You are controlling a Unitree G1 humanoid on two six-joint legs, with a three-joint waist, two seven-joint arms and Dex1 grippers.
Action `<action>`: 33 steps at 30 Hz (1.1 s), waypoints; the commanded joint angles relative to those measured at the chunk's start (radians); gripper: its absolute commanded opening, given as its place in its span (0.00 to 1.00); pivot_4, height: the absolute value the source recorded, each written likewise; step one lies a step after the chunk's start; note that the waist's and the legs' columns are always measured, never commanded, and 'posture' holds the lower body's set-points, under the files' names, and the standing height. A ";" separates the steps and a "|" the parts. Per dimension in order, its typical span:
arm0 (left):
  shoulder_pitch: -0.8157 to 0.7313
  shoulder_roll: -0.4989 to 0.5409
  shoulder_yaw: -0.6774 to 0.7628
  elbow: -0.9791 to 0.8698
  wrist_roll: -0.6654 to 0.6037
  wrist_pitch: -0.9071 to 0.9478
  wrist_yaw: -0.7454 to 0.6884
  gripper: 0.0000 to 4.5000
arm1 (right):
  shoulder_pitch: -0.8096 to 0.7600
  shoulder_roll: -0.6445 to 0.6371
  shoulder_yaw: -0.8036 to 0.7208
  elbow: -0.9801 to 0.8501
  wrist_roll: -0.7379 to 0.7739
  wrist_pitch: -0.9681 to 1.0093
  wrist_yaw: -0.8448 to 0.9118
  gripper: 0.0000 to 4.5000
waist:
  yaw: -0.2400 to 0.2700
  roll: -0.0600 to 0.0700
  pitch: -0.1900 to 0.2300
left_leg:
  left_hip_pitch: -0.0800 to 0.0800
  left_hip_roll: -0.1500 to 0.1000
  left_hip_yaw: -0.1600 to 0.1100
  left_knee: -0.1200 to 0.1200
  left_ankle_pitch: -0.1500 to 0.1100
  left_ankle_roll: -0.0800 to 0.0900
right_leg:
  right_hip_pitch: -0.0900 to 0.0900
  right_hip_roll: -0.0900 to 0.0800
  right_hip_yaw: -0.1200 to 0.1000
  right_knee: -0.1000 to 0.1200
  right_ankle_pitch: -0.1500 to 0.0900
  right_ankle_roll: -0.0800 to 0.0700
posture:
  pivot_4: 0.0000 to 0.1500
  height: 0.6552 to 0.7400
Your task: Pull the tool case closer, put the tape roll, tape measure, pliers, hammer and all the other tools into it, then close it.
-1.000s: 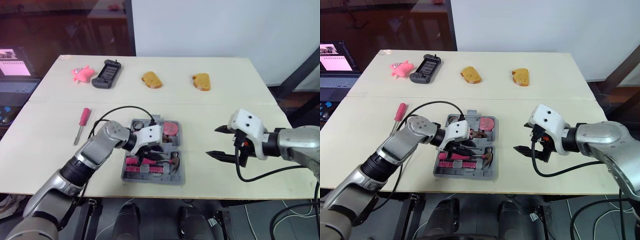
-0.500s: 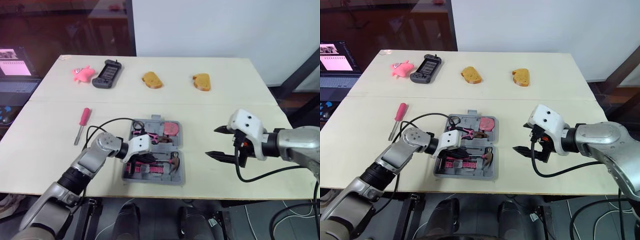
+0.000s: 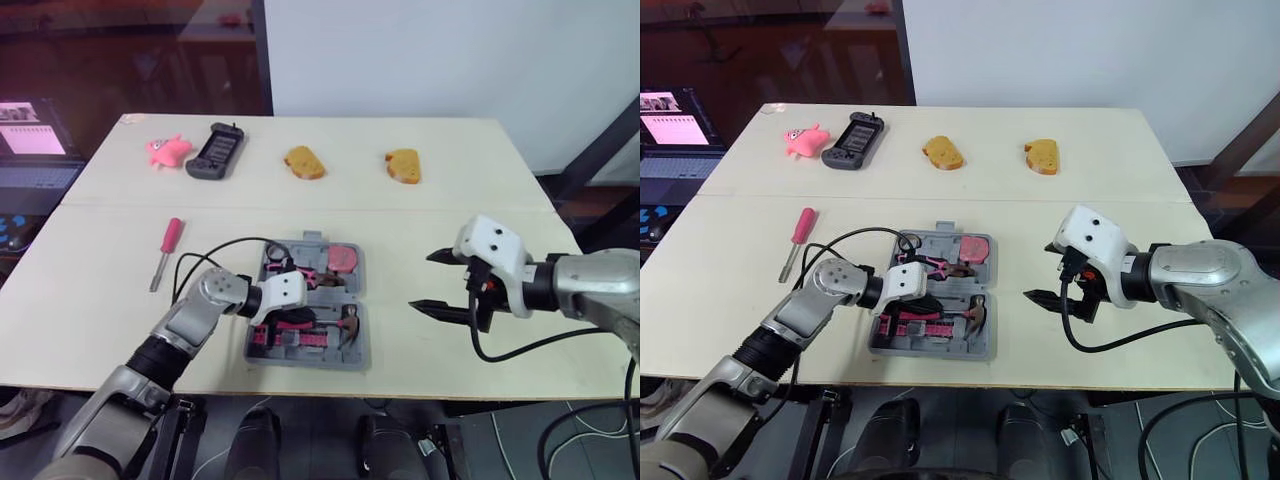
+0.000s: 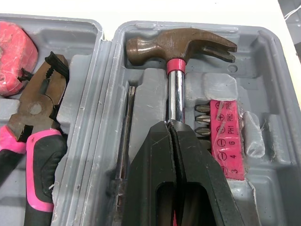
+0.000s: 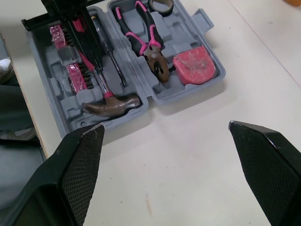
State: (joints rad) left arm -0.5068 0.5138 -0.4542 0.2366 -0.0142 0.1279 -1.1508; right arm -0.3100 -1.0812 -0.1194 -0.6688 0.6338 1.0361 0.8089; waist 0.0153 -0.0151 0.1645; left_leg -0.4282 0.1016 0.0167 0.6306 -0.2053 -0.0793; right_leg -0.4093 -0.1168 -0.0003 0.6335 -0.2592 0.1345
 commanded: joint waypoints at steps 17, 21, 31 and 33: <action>0.075 0.009 0.176 -0.060 -0.127 0.111 0.002 0.01 | 0.010 0.049 -0.013 0.010 0.019 -0.095 0.029 1.00 | -0.006 0.005 -0.009 | 0.003 0.000 0.001 0.000 -0.003 0.006 | 0.003 0.000 0.000 -0.001 -0.002 -0.002 | 1.00 0.77; 0.090 0.081 0.299 -0.118 -0.178 0.143 0.032 0.30 | -0.006 0.096 -0.002 0.073 0.039 -0.129 0.061 1.00 | -0.004 0.004 -0.007 | 0.002 0.000 0.000 0.000 -0.003 0.006 | 0.002 0.000 0.000 -0.001 -0.001 -0.001 | 1.00 0.77; 0.368 0.380 0.799 -0.033 -0.257 0.119 0.144 0.99 | 0.085 0.160 0.008 0.356 -0.090 -0.403 0.147 1.00 | -0.011 0.001 -0.005 | 0.002 0.001 0.001 -0.002 -0.003 0.005 | 0.000 0.000 0.000 -0.001 -0.001 -0.001 | 1.00 0.77; 0.441 0.395 0.876 -0.021 -0.274 0.114 0.157 0.99 | 0.093 0.165 0.004 0.410 -0.113 -0.448 0.157 1.00 | -0.007 0.002 -0.004 | 0.002 0.001 0.002 -0.003 -0.004 0.005 | 0.000 0.000 0.000 -0.002 -0.002 -0.002 | 1.00 0.77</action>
State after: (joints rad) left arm -0.0894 0.9039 0.3614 0.2261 -0.2593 0.2644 -1.0012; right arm -0.2080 -0.9201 -0.0842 -0.2722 0.5336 0.6393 0.9516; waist 0.0083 -0.0131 0.1605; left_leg -0.4260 0.1021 0.0192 0.6280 -0.2088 -0.0742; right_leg -0.4090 -0.1173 -0.0005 0.6314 -0.2613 0.1322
